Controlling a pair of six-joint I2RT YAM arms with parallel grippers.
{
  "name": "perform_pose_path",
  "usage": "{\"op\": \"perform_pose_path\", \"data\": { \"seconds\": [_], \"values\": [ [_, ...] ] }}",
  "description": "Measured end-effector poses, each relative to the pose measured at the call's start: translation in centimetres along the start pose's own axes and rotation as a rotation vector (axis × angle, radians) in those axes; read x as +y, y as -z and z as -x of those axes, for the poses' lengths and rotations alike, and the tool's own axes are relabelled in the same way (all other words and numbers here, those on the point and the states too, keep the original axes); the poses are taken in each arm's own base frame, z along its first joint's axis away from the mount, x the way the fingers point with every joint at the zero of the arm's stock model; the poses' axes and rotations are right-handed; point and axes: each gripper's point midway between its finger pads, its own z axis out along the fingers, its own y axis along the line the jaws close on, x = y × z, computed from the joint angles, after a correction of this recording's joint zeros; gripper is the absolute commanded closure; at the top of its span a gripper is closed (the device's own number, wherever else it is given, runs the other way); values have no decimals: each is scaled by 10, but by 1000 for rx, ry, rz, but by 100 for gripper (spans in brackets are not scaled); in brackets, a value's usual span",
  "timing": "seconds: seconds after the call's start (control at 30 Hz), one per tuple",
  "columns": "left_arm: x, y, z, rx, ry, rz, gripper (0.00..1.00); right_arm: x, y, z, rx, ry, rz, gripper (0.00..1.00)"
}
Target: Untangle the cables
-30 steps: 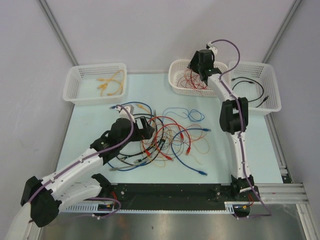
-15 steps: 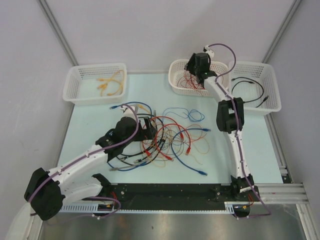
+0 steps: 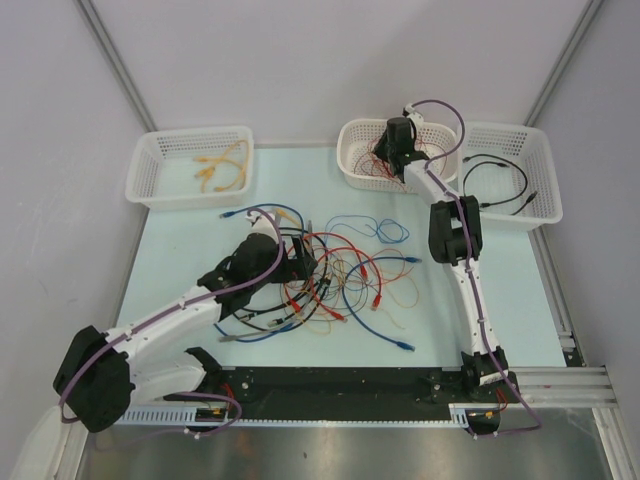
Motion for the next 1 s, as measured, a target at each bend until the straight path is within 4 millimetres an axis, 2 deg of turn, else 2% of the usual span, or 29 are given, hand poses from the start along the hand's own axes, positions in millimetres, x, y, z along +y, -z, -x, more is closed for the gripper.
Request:
{"op": "perform_pose_path", "data": {
  "seconds": [0.2, 0.33, 0.43, 0.57, 0.8, 0.9, 1.0],
  "values": [
    [-1, 0, 0, -1, 1, -3, 0, 4, -2, 7, -43, -4, 15, 99],
    [-1, 0, 0, 0, 3, -4, 0, 4, 4, 7, -47, 6, 6, 100],
    [-1, 0, 0, 0, 3, -7, 0, 10, 13, 15, -64, 14, 11, 100],
    [-2, 3, 2, -10, 6, -16, 0, 24, 38, 34, -96, 18, 31, 100],
    [-6, 8, 5, -32, 21, -36, 0, 66, 97, 97, -209, -26, 124, 100],
    [-5, 10, 4, -33, 24, -42, 0, 76, 111, 108, -233, -37, 148, 100],
    [-6, 11, 3, -32, 25, -50, 0, 87, 120, 109, -241, -42, 169, 100]
  ]
}}
